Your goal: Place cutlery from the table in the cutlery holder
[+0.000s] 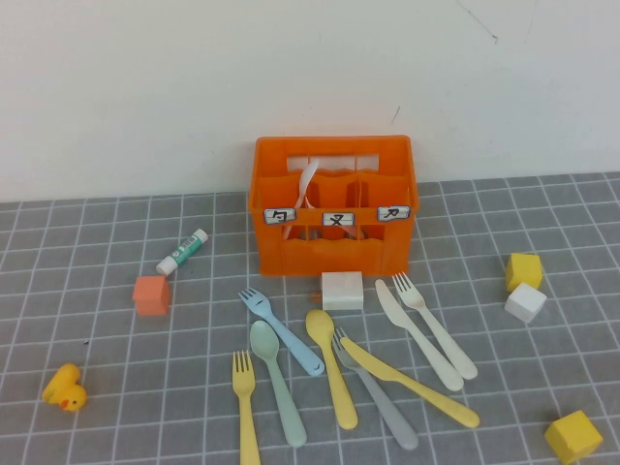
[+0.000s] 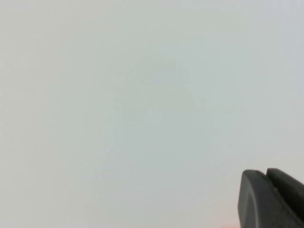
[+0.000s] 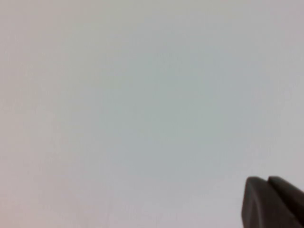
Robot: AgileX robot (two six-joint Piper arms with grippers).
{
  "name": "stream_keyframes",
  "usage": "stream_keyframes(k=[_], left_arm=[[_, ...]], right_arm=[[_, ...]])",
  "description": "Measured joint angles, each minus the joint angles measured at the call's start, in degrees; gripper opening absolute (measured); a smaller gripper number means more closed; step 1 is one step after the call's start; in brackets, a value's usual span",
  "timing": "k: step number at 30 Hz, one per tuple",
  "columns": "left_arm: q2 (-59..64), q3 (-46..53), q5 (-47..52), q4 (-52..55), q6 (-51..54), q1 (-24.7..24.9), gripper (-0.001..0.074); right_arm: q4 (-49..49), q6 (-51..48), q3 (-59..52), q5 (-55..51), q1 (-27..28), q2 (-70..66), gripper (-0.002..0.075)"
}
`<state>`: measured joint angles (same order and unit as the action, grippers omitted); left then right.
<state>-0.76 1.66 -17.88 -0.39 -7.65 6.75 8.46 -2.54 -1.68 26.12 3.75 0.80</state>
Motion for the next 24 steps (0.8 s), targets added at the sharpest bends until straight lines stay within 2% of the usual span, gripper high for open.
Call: stream_keyframes(k=[4, 9, 11, 13, 15, 18, 21, 24], left_arm=[[0.0, 0.0, -11.5, 0.0, 0.0, 0.0, -0.0001], [0.0, 0.0, -20.3, 0.0, -1.1, 0.0, -0.0001], [-0.1, -0.3, -19.8, 0.0, -3.6, 0.0, -0.0001], [-0.1, -2.7, -13.0, 1.3, -5.9, 0.0, -0.0001], [-0.1, -8.9, -0.7, 3.7, -7.8, 0.0, -0.0001], [0.9, -17.8, 12.2, 5.7, -8.5, 0.0, -0.0001], [3.9, -25.1, 19.0, 8.3, -9.0, 0.0, -0.0001], [6.9, -27.4, 21.8, 9.6, -9.2, 0.0, -0.0001]], right_arm=[[-0.5, -0.2, 0.0, 12.6, 0.0, 0.0, -0.0001], [-5.9, -0.5, 0.0, 16.3, 0.0, 0.0, -0.0001], [-6.6, -0.9, 0.1, 15.7, 0.0, 0.0, -0.0001], [-6.7, -1.2, 2.5, 10.6, 0.0, 0.0, -0.0001], [-6.8, -1.5, 6.7, 2.9, 0.0, 0.0, -0.0001], [-6.9, -1.5, 14.9, -12.1, 0.0, 0.0, -0.0001], [-7.0, -1.6, 23.0, -22.6, 0.0, -2.2, -0.0001], [-7.0, -1.6, 29.0, -32.8, 0.0, -6.4, -0.0001]])
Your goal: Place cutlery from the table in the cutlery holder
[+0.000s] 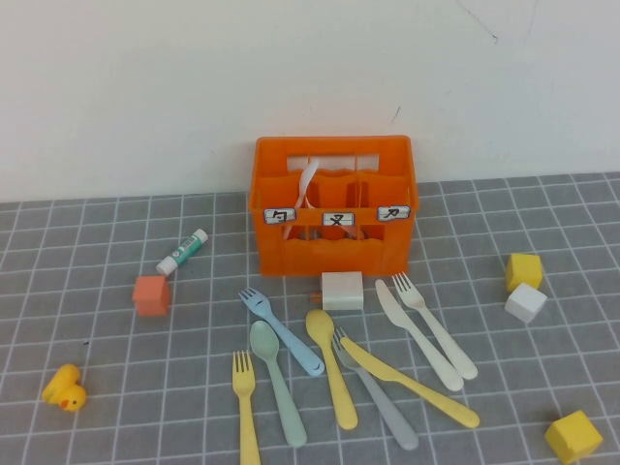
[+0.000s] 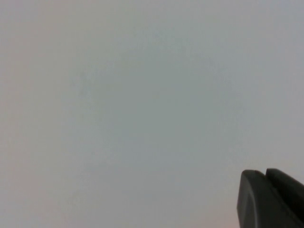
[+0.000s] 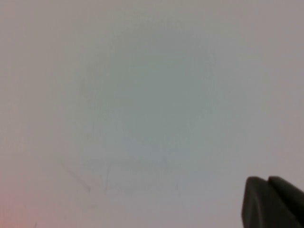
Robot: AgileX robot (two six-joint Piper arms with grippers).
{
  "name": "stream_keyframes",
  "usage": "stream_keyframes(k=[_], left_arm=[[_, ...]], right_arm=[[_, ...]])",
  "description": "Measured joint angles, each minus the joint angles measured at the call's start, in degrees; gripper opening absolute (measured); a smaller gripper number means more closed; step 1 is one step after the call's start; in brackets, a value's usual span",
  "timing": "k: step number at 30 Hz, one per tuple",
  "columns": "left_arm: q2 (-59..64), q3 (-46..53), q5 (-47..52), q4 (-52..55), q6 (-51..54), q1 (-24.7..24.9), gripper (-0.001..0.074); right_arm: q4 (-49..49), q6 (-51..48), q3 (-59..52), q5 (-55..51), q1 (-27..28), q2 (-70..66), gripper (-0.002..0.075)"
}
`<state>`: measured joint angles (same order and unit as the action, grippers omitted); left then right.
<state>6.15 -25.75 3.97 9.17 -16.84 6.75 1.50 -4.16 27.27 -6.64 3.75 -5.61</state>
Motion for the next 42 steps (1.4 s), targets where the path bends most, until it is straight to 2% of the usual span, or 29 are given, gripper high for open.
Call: stream_keyframes(k=[3, 7, 13, 16, 19, 22, 27, 31, 34, 38, 42], left_arm=[[2.4, 0.6, 1.5, 0.1, -0.2, 0.0, -0.0001], [5.6, 2.5, 5.0, -2.7, -1.6, 0.0, -0.0001], [14.1, 0.9, 20.4, -10.1, -1.4, 0.0, -0.0001], [21.3, -2.4, 29.8, -16.0, 3.7, 0.0, -0.0001], [30.2, -5.3, 37.8, -24.1, 13.8, 0.0, -0.0001], [40.7, -7.0, 41.6, -34.5, 24.8, 0.0, -0.0001], [56.6, -8.0, 40.2, -50.9, 41.6, 0.6, -0.0001], [66.6, -8.2, 34.5, -54.4, 45.8, 5.9, -0.0001], [71.8, -8.5, 29.4, -52.3, 42.2, 11.9, -0.0001], [75.9, -9.9, 21.2, -43.4, 29.8, 19.5, -0.0001], [79.2, -13.3, 18.1, -34.0, 18.5, 23.7, 0.0031]], right_arm=[[-0.7, -2.6, 4.5, -10.7, 0.0, -5.4, -0.0001], [-6.2, -15.1, 7.9, -24.4, 0.0, -12.6, -0.0001], [-16.6, -32.4, 8.2, -35.7, 0.0, -22.1, -0.0001], [-19.6, -37.2, 8.2, -37.3, 0.0, -26.3, -0.0001], [-21.4, -39.7, 8.2, -37.8, 0.0, -29.8, -0.0001], [-23.4, -41.7, 8.2, -37.9, 0.0, -31.6, -0.0001], [-24.5, -43.7, 8.1, -37.5, 0.0, -32.5, -0.0001], [-24.8, -43.9, 6.2, -36.6, 0.0, -32.5, -0.0001], [-24.9, -44.4, 4.5, -36.3, 0.0, -32.5, -0.0001], [-25.1, -44.9, 2.4, -35.0, 0.0, -32.5, -0.0001], [-25.2, -45.0, 0.8, -34.4, 0.0, -32.5, -0.0001]])
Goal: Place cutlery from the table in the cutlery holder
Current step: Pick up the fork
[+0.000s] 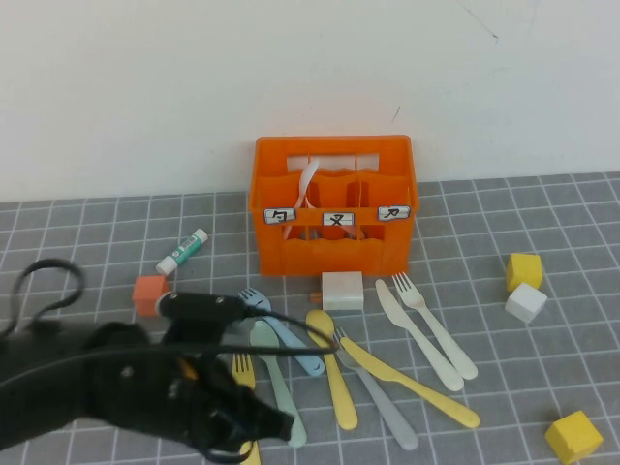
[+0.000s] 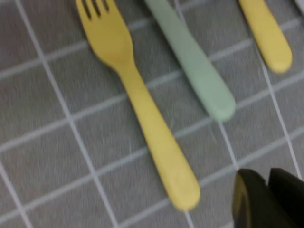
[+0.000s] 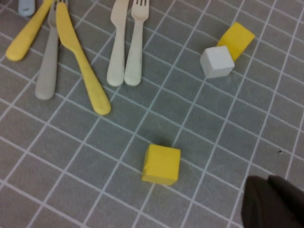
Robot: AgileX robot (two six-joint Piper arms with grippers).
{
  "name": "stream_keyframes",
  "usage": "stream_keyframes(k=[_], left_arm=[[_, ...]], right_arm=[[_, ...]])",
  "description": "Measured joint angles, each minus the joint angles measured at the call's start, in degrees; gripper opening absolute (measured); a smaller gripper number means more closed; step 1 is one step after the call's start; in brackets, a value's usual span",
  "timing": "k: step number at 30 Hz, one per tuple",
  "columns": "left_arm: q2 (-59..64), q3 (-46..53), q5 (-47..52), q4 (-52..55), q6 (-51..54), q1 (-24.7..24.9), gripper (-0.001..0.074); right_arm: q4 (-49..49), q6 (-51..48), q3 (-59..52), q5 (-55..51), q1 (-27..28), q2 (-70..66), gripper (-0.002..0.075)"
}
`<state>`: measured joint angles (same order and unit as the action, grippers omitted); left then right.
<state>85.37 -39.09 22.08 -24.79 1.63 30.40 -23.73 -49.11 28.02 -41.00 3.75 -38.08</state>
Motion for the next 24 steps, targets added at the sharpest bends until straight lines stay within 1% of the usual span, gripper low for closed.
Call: stream_keyframes(k=[2, 7, 9, 12, 16, 24], left_arm=[[1.8, -1.9, -0.1, 3.5, -4.6, 0.8, 0.0075], [6.7, -6.7, 1.3, 12.6, -14.4, 1.1, 0.0236], [9.1, -8.3, 2.6, 16.0, -17.7, 1.1, 0.0281], [12.2, -9.7, 3.4, 19.7, -21.5, 1.1, 0.0301], [15.9, -10.1, 3.2, 22.6, -25.5, 1.1, 0.0308], [21.3, -12.1, 2.8, 23.6, -26.8, 1.1, 0.0312]], right_arm=[[0.0, -0.5, -0.3, 0.2, 0.0, 0.0, -0.0001], [0.0, -1.0, -1.0, 1.6, 0.0, 0.0, -0.0001], [0.0, -1.2, -1.0, 2.4, 0.0, 0.0, -0.0001], [0.0, -1.4, -1.0, 3.5, 0.0, 0.0, -0.0001], [0.1, -1.4, -1.0, 4.0, 0.0, 0.0, -0.0001], [0.1, -1.7, -1.0, 4.0, 0.0, 0.0, -0.0001]])
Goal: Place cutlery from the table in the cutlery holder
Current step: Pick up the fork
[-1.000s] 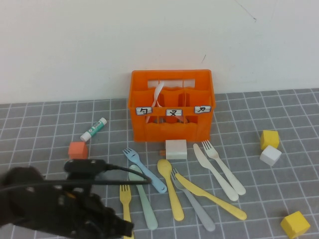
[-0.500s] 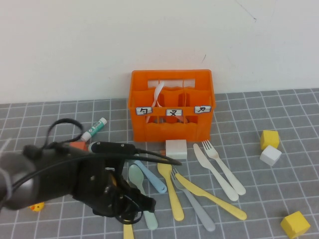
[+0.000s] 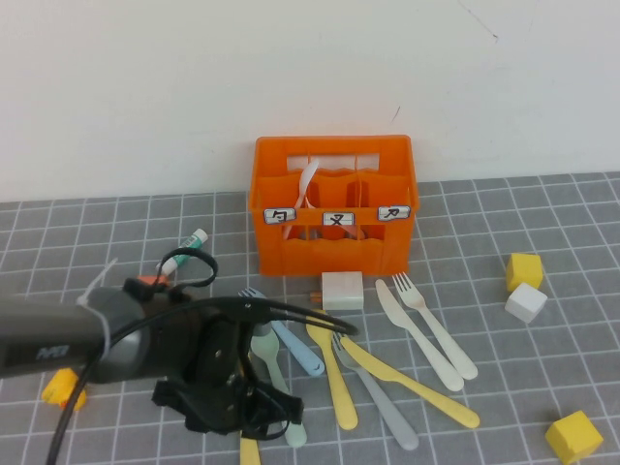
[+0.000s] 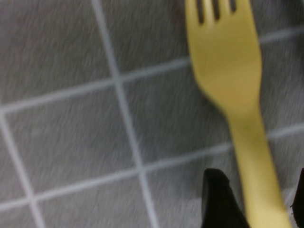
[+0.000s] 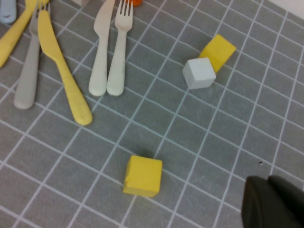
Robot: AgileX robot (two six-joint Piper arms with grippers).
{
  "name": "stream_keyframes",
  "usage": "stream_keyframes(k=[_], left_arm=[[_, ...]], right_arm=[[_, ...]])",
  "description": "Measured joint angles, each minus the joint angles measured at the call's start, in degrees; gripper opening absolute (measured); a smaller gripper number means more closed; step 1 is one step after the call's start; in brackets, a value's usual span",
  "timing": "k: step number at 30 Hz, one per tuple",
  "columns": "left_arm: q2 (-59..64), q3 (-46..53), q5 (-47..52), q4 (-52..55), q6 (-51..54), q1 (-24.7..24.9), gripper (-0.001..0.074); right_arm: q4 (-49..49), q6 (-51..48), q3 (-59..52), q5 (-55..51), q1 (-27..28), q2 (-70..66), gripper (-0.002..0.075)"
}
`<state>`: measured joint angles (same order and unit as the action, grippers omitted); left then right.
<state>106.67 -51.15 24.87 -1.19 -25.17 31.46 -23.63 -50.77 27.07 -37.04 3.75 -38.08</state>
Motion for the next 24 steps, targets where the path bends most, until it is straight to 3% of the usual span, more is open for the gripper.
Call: stream_keyframes(k=[13, 24], left_arm=[[4.1, -4.3, 1.8, 2.2, -1.7, 0.1, 0.0302], [4.3, -4.5, 2.7, 10.1, -8.2, 0.5, 0.0117]], right_arm=[[0.0, -0.1, 0.0, 0.0, 0.0, 0.0, -0.0001], [0.0, -0.1, 0.0, -0.3, 0.0, 0.0, -0.0001]])
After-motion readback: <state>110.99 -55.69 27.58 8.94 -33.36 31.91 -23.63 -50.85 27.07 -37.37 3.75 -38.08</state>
